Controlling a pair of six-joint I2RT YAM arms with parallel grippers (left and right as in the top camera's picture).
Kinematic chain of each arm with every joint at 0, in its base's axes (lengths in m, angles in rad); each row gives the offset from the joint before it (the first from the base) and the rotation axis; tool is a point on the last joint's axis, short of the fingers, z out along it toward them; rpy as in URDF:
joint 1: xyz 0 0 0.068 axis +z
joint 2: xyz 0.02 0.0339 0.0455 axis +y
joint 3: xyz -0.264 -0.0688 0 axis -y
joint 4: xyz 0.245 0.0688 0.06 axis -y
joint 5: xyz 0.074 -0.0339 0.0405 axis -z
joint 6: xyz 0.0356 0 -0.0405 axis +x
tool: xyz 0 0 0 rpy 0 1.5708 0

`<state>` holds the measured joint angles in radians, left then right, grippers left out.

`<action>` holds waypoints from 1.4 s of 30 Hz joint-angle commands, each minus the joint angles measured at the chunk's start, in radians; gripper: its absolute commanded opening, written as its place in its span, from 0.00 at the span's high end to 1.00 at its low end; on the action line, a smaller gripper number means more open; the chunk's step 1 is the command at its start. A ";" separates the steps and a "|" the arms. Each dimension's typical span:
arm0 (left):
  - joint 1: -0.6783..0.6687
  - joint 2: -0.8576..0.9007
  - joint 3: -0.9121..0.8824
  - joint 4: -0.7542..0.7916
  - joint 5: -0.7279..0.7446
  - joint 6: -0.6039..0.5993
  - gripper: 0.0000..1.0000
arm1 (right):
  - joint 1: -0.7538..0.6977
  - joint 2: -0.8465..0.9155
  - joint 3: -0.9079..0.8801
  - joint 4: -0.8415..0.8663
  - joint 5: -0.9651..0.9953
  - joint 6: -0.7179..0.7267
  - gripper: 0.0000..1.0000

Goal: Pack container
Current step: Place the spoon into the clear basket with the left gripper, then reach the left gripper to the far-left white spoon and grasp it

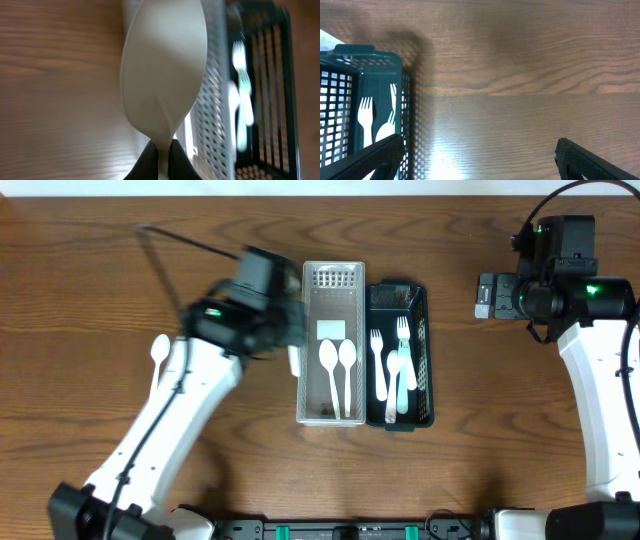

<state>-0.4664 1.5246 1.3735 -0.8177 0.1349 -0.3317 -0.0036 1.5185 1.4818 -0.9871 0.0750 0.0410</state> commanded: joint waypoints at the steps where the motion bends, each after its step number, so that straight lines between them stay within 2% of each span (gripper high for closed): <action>1: -0.082 0.069 0.005 -0.003 -0.034 0.024 0.94 | -0.005 0.006 -0.004 -0.003 -0.005 0.003 0.01; 9: -0.161 0.272 0.005 -0.003 -0.017 0.021 0.93 | -0.005 0.006 -0.004 -0.020 -0.005 0.003 0.01; 11: -0.161 0.297 0.005 -0.004 -0.011 0.020 0.59 | -0.005 0.006 -0.004 -0.024 -0.005 0.003 0.01; 14: -0.153 0.292 0.007 -0.007 -0.011 0.026 0.46 | -0.005 0.006 -0.004 -0.027 -0.005 0.003 0.01; 17: -0.115 0.249 0.041 -0.051 -0.027 0.051 0.45 | -0.005 0.006 -0.004 -0.026 -0.004 0.003 0.01; 22: 0.032 0.111 0.121 -0.154 -0.148 0.070 0.44 | -0.005 0.006 -0.004 -0.027 -0.004 0.002 0.01; 25: 0.178 0.028 0.123 -0.173 -0.214 0.097 0.30 | -0.005 0.006 -0.004 -0.027 -0.004 -0.016 0.01; 28: 0.358 0.000 0.123 -0.199 -0.214 0.196 0.26 | -0.005 0.006 -0.004 -0.028 -0.004 -0.016 0.01; 29: 0.436 0.006 0.122 -0.211 -0.214 0.246 0.24 | -0.005 0.006 -0.004 -0.030 -0.004 -0.016 0.01; 34: 0.634 0.074 0.108 -0.205 -0.207 0.415 0.18 | -0.005 0.006 -0.004 -0.031 -0.004 -0.020 0.01; 37: 0.718 0.174 0.101 -0.187 -0.150 0.582 0.16 | -0.005 0.006 -0.004 -0.031 -0.004 -0.020 0.01; 42: 0.771 0.324 0.101 -0.159 -0.143 0.687 0.16 | -0.005 0.006 -0.004 -0.032 -0.004 -0.020 0.01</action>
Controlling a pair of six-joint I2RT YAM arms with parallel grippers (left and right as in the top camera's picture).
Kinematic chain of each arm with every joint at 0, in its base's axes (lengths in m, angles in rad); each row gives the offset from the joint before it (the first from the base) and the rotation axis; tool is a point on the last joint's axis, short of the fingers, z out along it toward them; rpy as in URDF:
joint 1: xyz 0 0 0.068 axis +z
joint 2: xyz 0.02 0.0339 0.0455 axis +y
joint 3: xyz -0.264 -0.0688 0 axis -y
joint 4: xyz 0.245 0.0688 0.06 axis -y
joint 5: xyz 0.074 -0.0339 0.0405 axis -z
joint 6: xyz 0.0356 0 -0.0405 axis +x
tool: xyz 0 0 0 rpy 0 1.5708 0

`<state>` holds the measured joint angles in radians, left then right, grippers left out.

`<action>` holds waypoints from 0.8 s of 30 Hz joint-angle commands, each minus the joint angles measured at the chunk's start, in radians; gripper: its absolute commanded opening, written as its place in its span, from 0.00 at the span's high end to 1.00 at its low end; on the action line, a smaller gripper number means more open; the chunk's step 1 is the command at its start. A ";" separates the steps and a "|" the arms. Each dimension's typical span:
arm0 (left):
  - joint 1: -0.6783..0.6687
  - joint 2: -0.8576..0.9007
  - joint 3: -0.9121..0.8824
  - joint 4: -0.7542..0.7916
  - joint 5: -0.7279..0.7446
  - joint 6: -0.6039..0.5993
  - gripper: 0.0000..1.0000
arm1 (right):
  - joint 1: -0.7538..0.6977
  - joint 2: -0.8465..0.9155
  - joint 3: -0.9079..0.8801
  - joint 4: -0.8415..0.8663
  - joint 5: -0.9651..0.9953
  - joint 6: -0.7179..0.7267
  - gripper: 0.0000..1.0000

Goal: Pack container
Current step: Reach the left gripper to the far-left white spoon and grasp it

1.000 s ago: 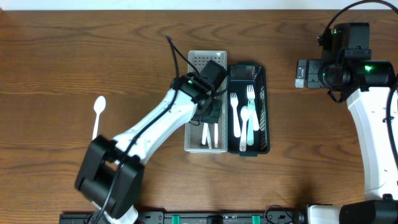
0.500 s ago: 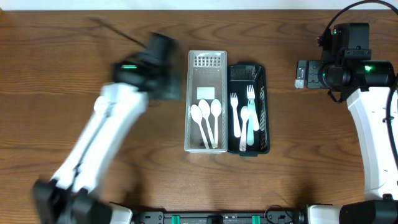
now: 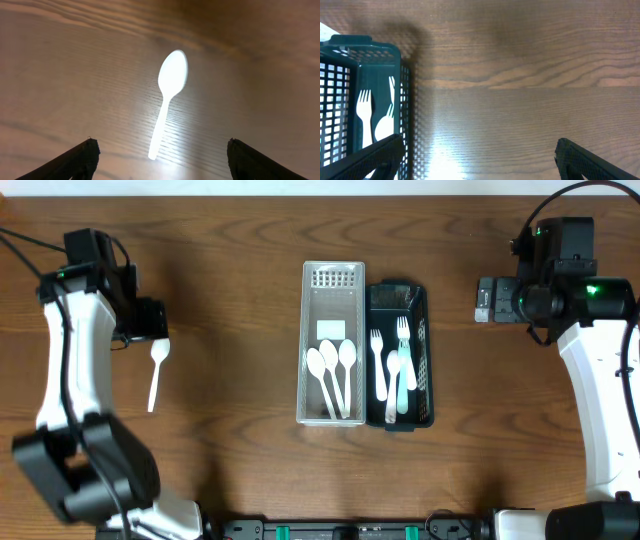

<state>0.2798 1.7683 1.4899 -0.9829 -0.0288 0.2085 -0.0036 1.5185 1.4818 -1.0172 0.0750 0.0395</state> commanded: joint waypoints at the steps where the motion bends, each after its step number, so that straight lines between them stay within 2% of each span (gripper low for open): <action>1: 0.034 0.111 -0.015 0.018 0.021 0.161 0.16 | -0.005 0.006 -0.004 -0.005 -0.004 -0.018 0.01; 6: 0.061 0.231 -0.015 0.090 0.022 0.167 0.16 | -0.005 0.006 -0.004 -0.019 -0.003 -0.018 0.01; 11: 0.062 0.301 -0.015 0.127 0.057 0.229 0.16 | -0.005 0.006 -0.004 -0.024 -0.003 -0.018 0.01; 24: 0.062 0.411 -0.015 0.143 0.074 0.243 0.16 | -0.005 0.006 -0.004 -0.036 -0.004 0.001 0.01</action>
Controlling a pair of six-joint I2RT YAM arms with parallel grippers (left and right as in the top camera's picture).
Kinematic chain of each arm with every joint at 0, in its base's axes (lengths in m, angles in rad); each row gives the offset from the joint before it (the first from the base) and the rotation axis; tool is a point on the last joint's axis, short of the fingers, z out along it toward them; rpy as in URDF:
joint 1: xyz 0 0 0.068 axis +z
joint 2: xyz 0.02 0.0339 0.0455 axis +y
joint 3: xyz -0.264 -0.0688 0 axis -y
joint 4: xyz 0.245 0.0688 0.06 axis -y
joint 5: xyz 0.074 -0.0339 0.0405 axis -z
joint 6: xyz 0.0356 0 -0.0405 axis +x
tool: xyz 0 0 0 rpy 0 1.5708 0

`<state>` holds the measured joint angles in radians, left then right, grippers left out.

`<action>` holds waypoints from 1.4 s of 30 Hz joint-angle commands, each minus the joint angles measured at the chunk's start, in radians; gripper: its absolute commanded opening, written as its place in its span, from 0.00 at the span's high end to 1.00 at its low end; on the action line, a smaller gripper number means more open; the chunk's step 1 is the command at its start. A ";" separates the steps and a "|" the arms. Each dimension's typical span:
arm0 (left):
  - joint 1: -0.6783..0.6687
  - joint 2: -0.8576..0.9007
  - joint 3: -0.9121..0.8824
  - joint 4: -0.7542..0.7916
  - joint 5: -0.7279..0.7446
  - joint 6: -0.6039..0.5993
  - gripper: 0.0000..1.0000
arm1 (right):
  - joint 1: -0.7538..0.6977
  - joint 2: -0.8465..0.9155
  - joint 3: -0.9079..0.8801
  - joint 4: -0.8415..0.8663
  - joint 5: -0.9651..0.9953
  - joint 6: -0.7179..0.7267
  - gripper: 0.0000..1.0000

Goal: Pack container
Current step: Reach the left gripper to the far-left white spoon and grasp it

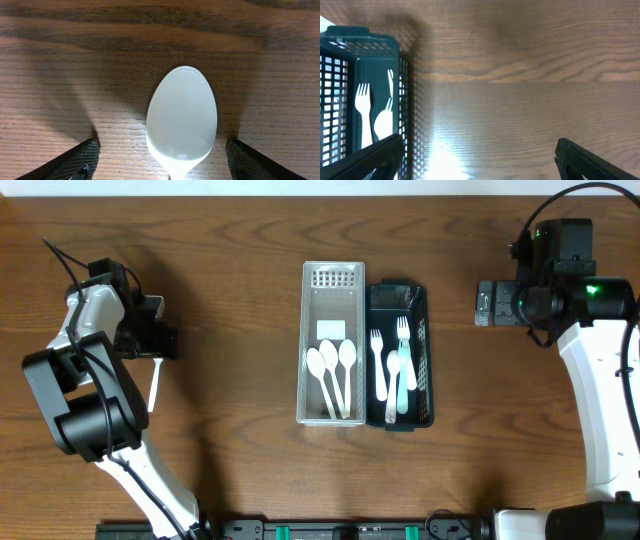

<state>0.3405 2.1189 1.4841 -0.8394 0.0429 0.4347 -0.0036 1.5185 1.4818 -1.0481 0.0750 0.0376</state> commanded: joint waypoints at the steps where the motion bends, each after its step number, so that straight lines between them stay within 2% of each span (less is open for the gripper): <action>1: 0.002 0.060 -0.010 -0.002 0.003 0.016 0.18 | -0.005 0.006 -0.004 -0.008 -0.004 0.003 0.01; 4: 0.002 0.060 -0.010 -0.015 0.003 0.016 0.43 | -0.005 0.006 -0.004 -0.016 -0.003 0.003 0.01; 6: 0.002 0.060 -0.010 -0.026 0.003 0.016 0.57 | -0.005 0.006 -0.004 -0.018 -0.003 0.003 0.01; 11: 0.002 0.060 -0.010 -0.047 0.003 0.013 0.75 | -0.005 0.006 -0.004 -0.018 0.003 0.002 0.01; 14: 0.002 0.060 -0.010 -0.064 0.003 0.005 0.80 | -0.005 0.006 -0.004 -0.018 0.004 0.002 0.01; 24: 0.001 0.060 -0.010 -0.087 0.025 -0.037 0.85 | -0.005 0.006 -0.004 -0.021 0.003 -0.026 0.01; 26: 0.001 0.060 -0.009 -0.086 0.025 -0.040 0.84 | -0.005 0.006 -0.004 -0.026 0.003 -0.034 0.01; 29: 0.000 0.060 -0.004 -0.074 0.026 -0.052 0.60 | -0.005 0.006 -0.004 -0.037 0.004 -0.040 0.01; 31: -0.002 0.060 0.013 -0.067 0.035 -0.060 0.59 | -0.005 0.006 -0.004 -0.046 0.004 -0.047 0.01; 33: -0.013 0.058 0.048 -0.072 0.050 -0.063 0.43 | -0.005 0.006 -0.004 -0.052 0.004 -0.046 0.01; 36: -0.045 0.042 0.142 -0.097 0.051 -0.090 0.32 | -0.005 0.006 -0.004 -0.060 0.003 -0.046 0.01; 38: -0.064 0.035 0.227 -0.104 0.050 -0.133 0.20 | -0.005 0.006 -0.004 -0.065 0.003 -0.045 0.01; 42: -0.093 0.034 0.388 -0.077 0.050 -0.191 0.11 | -0.005 0.006 -0.004 -0.071 0.003 -0.033 0.01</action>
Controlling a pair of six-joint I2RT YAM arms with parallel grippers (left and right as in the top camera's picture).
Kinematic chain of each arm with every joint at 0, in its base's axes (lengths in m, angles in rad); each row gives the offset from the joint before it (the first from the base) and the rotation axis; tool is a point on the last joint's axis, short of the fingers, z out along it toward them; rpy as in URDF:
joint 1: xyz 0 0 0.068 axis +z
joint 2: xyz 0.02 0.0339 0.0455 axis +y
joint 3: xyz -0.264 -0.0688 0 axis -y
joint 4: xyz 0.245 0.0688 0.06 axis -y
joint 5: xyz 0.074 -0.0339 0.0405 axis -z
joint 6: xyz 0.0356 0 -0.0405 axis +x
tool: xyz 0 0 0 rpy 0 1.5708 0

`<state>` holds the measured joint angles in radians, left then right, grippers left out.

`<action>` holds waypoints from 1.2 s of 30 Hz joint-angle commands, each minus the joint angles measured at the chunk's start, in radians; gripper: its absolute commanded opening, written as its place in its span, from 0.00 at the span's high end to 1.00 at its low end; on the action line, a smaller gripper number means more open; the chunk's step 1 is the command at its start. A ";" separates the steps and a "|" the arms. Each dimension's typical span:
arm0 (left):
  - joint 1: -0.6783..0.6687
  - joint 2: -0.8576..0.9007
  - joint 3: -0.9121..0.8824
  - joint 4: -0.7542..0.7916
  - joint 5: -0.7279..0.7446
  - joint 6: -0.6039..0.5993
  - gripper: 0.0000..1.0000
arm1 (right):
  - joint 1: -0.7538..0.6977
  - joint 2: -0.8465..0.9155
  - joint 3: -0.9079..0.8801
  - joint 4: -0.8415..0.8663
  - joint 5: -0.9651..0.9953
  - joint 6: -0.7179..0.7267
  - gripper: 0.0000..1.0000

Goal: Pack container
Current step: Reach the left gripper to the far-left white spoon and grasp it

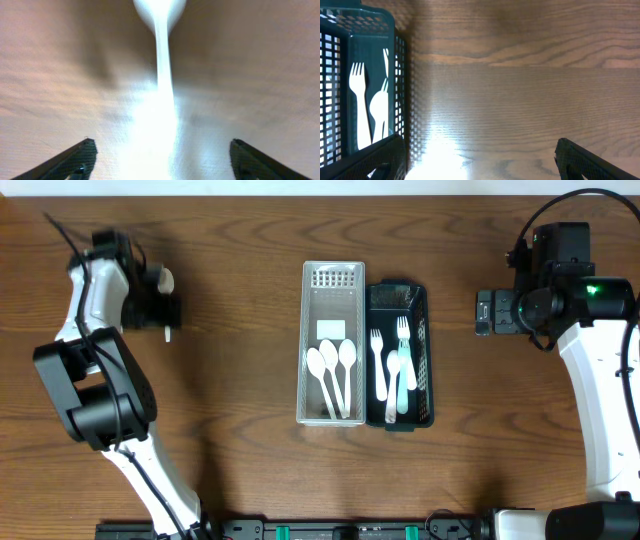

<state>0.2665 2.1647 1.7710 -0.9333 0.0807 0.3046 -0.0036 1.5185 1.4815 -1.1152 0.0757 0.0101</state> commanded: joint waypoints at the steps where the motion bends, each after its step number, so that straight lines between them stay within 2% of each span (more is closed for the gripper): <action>1: -0.024 -0.011 0.119 0.041 0.009 -0.065 0.10 | -0.005 0.006 -0.003 -0.004 0.002 -0.002 0.01; 10: -0.027 0.031 0.124 0.158 0.002 -0.101 0.08 | -0.005 0.006 -0.003 -0.017 0.002 0.005 0.01; 21: -0.027 0.170 0.124 0.176 0.002 -0.101 0.09 | -0.005 0.006 -0.003 -0.027 0.002 0.038 0.01; 31: -0.019 0.222 0.122 0.177 0.002 -0.101 0.09 | -0.005 0.006 -0.003 -0.035 0.002 0.038 0.01; 33: -0.017 0.231 0.121 0.166 0.002 -0.101 0.12 | -0.005 0.006 -0.003 -0.037 0.002 0.038 0.01; 36: -0.015 0.232 0.116 0.155 0.002 -0.101 0.24 | -0.005 0.006 -0.003 -0.043 0.002 0.038 0.01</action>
<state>0.2420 2.3665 1.8927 -0.7631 0.0910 0.2043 -0.0036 1.5188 1.4815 -1.1553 0.0757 0.0341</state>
